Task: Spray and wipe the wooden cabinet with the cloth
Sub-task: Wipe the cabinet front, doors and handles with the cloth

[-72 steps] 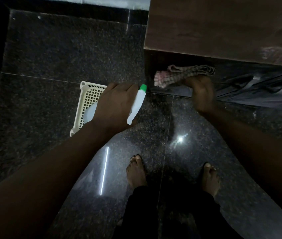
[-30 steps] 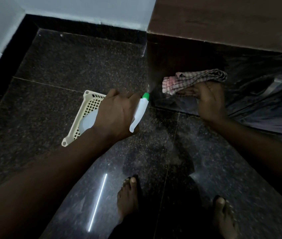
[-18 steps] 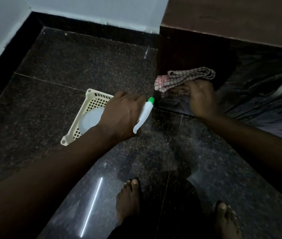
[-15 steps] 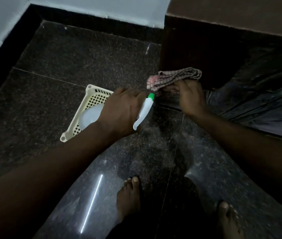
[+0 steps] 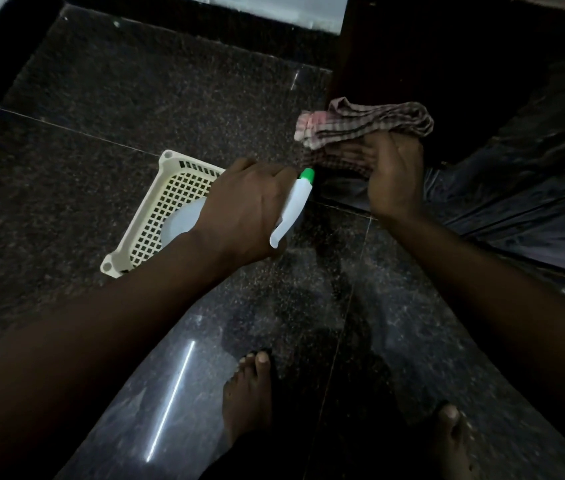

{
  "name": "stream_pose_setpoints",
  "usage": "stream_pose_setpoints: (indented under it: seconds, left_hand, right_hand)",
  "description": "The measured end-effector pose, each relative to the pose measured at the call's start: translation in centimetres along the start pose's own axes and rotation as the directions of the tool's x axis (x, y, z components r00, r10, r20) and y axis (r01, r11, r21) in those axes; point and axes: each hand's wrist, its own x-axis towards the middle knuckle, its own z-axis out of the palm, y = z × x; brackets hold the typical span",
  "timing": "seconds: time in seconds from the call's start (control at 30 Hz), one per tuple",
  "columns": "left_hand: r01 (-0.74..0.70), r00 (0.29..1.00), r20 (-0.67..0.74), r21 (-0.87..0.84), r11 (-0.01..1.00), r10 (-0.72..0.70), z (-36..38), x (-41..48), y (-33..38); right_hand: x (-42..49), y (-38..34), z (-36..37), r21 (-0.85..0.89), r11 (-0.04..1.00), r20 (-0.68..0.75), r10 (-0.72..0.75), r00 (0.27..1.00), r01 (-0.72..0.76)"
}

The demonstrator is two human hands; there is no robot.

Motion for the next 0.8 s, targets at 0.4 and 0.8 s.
stream_pose_setpoints:
  seconds: [0.4,0.8]
  left_hand:
    - [0.048,0.997,0.058,0.012,0.999,-0.049,1.1,0.1,-0.6]
    - [0.050,0.998,0.037,0.068,0.996,-0.052,0.3,0.9,-0.5]
  right_hand:
    - [-1.4,2.2,0.7,-0.094,0.995,-0.120,0.025,0.992,-0.036]
    - [-2.3,3.6,-1.1,-0.144,0.989,-0.102,0.014,0.995,-0.029]
